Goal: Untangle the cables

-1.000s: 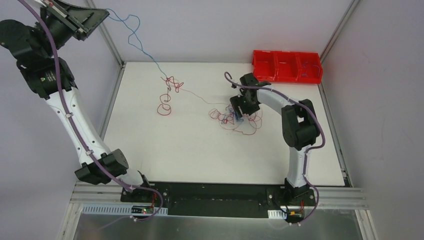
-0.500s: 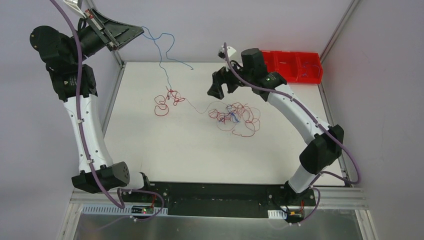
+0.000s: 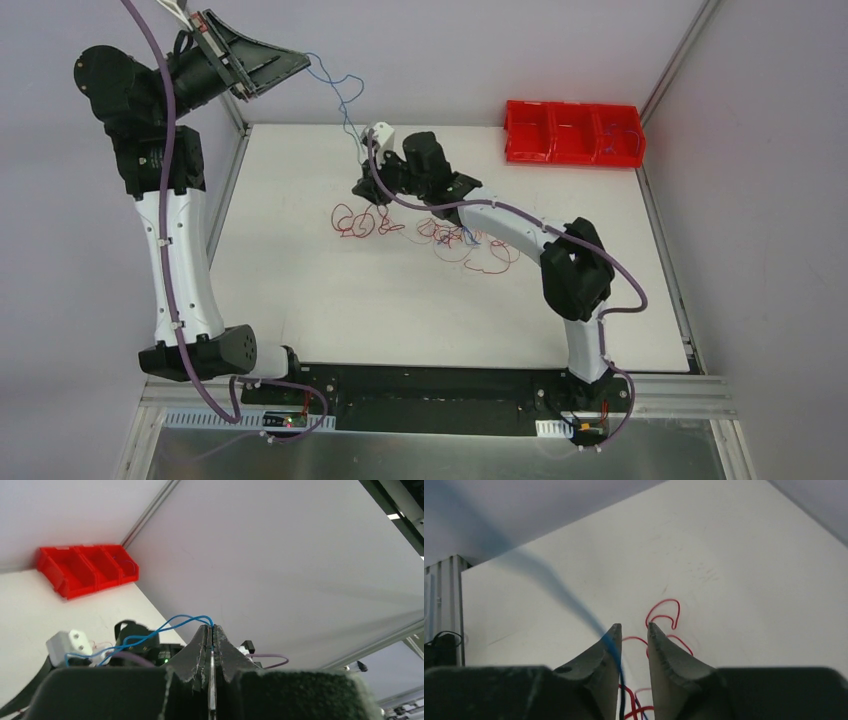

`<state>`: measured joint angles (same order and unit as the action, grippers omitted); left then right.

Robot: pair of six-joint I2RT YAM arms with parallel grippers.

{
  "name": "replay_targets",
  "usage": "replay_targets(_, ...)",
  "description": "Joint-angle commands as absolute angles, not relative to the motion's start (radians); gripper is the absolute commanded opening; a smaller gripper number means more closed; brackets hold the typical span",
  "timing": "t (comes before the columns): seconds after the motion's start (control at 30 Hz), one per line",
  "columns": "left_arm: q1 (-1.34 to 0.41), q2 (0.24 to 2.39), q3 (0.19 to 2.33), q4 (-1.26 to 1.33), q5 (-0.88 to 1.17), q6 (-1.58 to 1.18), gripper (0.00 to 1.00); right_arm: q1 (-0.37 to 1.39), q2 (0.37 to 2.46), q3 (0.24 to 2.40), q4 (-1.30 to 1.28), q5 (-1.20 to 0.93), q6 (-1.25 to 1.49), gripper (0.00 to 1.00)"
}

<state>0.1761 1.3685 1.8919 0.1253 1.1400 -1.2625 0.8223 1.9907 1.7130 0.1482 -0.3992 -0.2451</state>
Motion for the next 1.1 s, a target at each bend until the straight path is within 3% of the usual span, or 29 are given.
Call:
replay_targets(0.0,0.178,1.389,2.057,0.194,1.101,-1.289,0.00,0.793,1.980,1.594,0.255,-0.356,-0.309,0.25)
replay_targets(0.13,0.197,1.449,2.221,0.193,1.062,-1.286,0.00,0.790,1.924,1.356,0.266,-0.350,-0.393,0.31)
replay_targets(0.3,0.197,1.452,2.193,0.185,1.057,-1.277,0.00,0.769,1.825,1.222,0.198,-0.353,-0.414,0.61)
replay_targets(0.37,0.198,1.428,2.120,0.186,1.073,-1.278,0.00,0.744,1.781,1.259,0.082,-0.378,-0.395,0.76)
replay_targets(0.43,0.196,1.401,2.035,0.193,1.089,-1.270,0.00,0.711,1.739,1.356,-0.084,-0.410,-0.362,0.83)
replay_targets(0.67,0.178,1.301,1.754,0.165,1.133,-1.176,0.00,0.563,1.573,1.640,-0.504,-0.565,-0.255,0.89)
replay_targets(0.9,0.063,1.271,1.576,0.014,1.139,-1.021,0.00,0.549,1.384,1.666,-0.475,-0.556,-0.282,0.98)
replay_targets(1.07,-0.055,1.312,1.529,-0.075,1.151,-0.957,0.00,0.625,1.437,1.791,-0.524,-0.568,-0.360,0.99)
